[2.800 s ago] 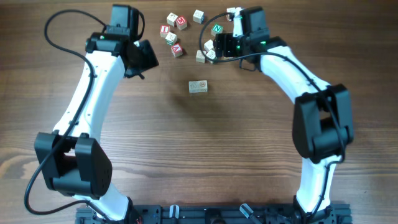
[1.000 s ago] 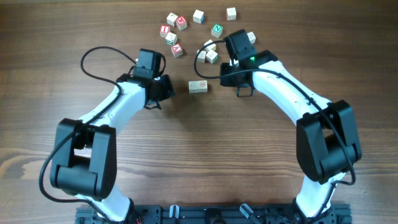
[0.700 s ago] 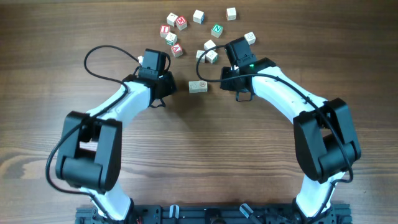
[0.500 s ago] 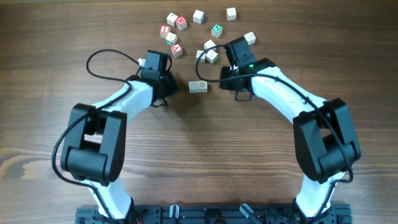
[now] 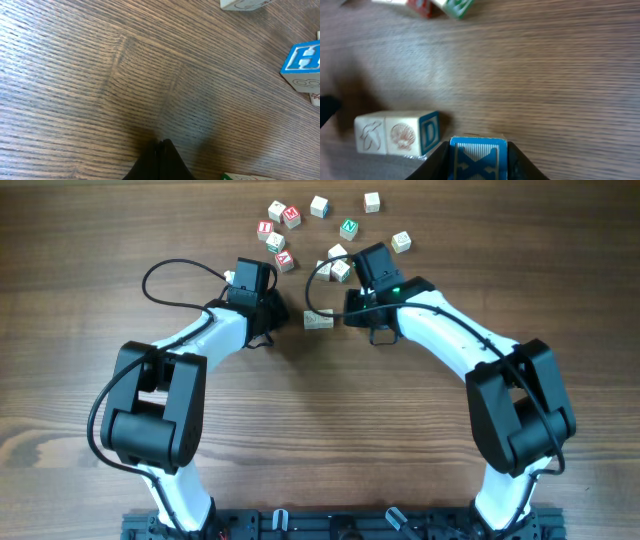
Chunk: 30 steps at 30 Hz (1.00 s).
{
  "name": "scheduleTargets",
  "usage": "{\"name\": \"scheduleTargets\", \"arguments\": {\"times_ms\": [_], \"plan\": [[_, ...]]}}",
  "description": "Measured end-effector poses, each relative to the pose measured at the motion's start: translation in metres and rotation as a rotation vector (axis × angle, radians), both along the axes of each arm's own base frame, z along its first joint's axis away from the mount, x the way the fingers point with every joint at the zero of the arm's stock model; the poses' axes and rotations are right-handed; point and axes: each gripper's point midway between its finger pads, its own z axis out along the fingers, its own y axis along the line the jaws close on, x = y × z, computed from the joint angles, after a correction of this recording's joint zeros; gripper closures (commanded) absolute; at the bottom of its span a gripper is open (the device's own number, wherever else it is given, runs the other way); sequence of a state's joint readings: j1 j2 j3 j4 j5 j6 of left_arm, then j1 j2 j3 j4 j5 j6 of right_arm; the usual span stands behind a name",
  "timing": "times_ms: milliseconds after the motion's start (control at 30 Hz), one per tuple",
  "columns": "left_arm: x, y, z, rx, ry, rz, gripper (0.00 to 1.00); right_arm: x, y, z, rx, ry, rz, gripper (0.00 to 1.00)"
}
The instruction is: Form a horizontal line
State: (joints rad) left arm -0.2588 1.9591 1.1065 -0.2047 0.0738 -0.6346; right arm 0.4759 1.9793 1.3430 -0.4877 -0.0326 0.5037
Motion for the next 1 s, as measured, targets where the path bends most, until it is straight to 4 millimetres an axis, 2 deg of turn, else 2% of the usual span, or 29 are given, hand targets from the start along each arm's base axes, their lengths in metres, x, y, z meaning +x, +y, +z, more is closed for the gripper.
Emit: {"name": "scheduleTargets", "arguments": {"times_ms": [133, 167, 233, 400, 500, 533, 567, 633, 733, 833, 1000], "plan": [[0.0, -0.001, 0.0, -0.003, 0.001, -0.002, 0.96, -0.004, 0.007, 0.0, -0.007, -0.003, 0.016, 0.64], [0.0, -0.001, 0.0, -0.003, 0.001, -0.002, 0.96, -0.004, 0.007, 0.0, -0.007, -0.003, 0.017, 0.62], [0.0, -0.001, 0.0, -0.003, 0.001, -0.002, 0.96, -0.004, 0.007, 0.0, -0.01, -0.006, 0.018, 0.51], [0.0, -0.001, 0.0, -0.003, 0.001, -0.002, 0.96, -0.001, 0.004, 0.0, -0.029, -0.019, 0.013, 0.42], [0.0, -0.001, 0.0, -0.003, 0.003, -0.002, 0.96, 0.002, 0.003, 0.001, -0.029, -0.032, 0.007, 0.41], [-0.001, -0.001, 0.0, -0.003, 0.004, -0.002, 0.96, 0.003, 0.003, 0.001, -0.03, -0.033, 0.006, 0.45], [-0.001, -0.001, 0.0, -0.004, 0.005, -0.003, 0.96, 0.003, 0.002, 0.001, -0.031, -0.033, 0.005, 0.53], [-0.001, -0.001, 0.0, -0.005, 0.007, -0.004, 0.96, 0.003, 0.001, 0.001, -0.034, -0.031, 0.003, 0.73], [-0.002, -0.003, 0.0, -0.014, 0.01, -0.009, 0.96, -0.001, -0.011, -0.003, -0.057, 0.003, -0.036, 0.87], [-0.003, -0.004, 0.0, -0.021, 0.015, -0.013, 0.96, -0.003, -0.031, -0.008, -0.074, 0.046, -0.129, 0.91], [-0.002, -0.006, 0.0, -0.029, 0.012, -0.018, 0.96, 0.008, -0.062, -0.008, -0.053, 0.064, -0.258, 0.91]]}}
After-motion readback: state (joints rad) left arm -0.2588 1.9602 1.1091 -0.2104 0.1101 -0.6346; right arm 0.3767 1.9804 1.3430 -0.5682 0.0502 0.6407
